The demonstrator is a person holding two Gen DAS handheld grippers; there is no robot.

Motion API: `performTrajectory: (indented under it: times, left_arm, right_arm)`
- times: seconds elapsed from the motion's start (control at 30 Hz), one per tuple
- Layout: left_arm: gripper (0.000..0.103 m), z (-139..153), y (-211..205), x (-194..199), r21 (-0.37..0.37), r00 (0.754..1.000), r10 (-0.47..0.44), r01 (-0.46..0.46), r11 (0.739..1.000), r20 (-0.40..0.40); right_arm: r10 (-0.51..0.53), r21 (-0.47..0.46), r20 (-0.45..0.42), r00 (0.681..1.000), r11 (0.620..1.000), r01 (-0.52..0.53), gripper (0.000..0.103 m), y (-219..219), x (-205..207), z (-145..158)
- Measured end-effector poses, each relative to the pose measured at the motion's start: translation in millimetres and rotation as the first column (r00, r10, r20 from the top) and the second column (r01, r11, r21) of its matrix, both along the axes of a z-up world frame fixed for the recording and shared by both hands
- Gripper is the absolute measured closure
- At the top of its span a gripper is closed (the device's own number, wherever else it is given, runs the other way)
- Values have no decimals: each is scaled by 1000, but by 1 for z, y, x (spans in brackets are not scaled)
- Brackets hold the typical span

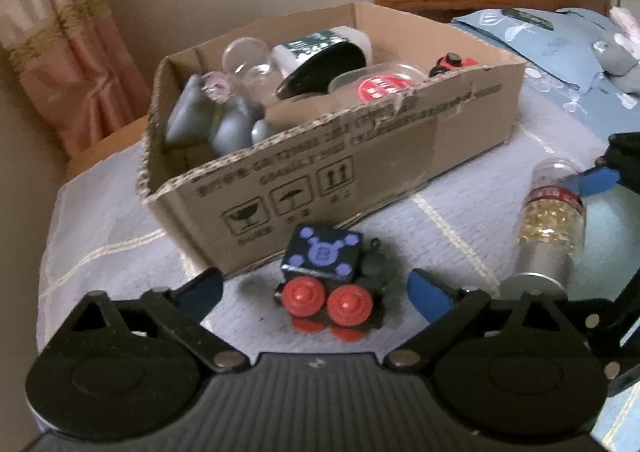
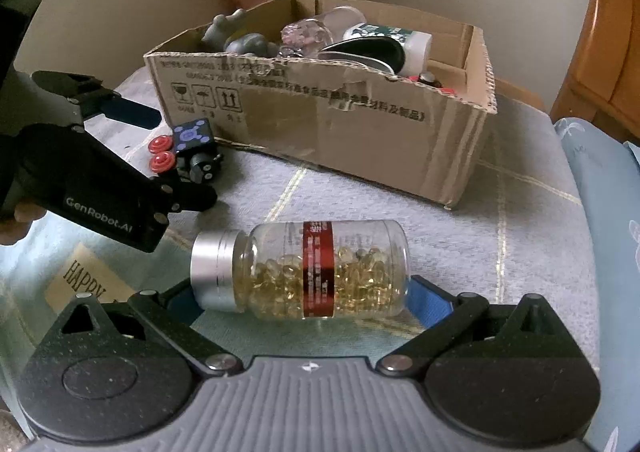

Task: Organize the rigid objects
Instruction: 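Grasp the black cube toy with the left tool while the right grasps the gold capsule bottle, then drop the cube toy into the box with the left tool while the right carries the bottle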

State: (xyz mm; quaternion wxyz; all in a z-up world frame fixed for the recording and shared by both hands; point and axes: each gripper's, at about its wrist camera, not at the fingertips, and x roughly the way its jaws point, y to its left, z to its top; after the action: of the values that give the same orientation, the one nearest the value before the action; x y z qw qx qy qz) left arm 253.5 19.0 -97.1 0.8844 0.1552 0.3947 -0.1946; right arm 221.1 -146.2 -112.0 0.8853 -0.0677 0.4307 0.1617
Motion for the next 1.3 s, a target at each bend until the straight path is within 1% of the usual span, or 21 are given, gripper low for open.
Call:
performTrajectory:
  times: [0.13,0.27,0.33,0.47,0.6,0.67,0.77,1.0,1.13,1.23,1.3]
  left_arm:
    - [23,1,-3,4,-38,1000,-4,3,999,-8]
    - [28,2,-2,5,-64,1000,10,-12,998,-29]
    - [36,3,-3,4,-66,999,7,-10,998,-34]
    - [38,3,-4,4,-59,999,12,-13,998,-31]
    - [47,4,-3,2,-57,999,22,-24,998,-36]
    - [47,4,-2,2,-53,999,24,-26,998,-37]
    - [47,5,-3,1,-50,999,30,-32,998,-38]
    - [48,8,-5,-3,-40,998,29,-31,999,-54]
    - [49,17,-3,-9,-36,998,9,-12,999,-68]
    - [53,27,-2,-15,-37,997,-7,4,999,-82]
    - [53,36,-1,-18,-47,995,-24,20,999,-93]
  right_arm:
    - [-15,-2,-1,1000,1000,15,0,-3,2,0]
    - [-28,1,-3,1000,1000,28,0,-2,4,1]
    - [-26,2,-4,1000,1000,26,0,0,5,1]
    - [-29,3,4,1000,1000,29,0,3,7,5]
    - [-20,-2,-10,1000,1000,20,0,5,7,8]
    - [-16,-16,-2,1000,1000,16,1,6,6,10]
    - [-17,-42,1,1000,999,17,7,7,6,12]
    - [-9,-63,-11,1000,998,8,7,4,4,12]
    - [17,-66,-11,1000,998,-18,7,-1,-1,18]
    - [44,-68,-6,999,997,-44,7,-8,-5,28]
    - [59,-62,-6,998,996,-59,7,-13,-6,36]
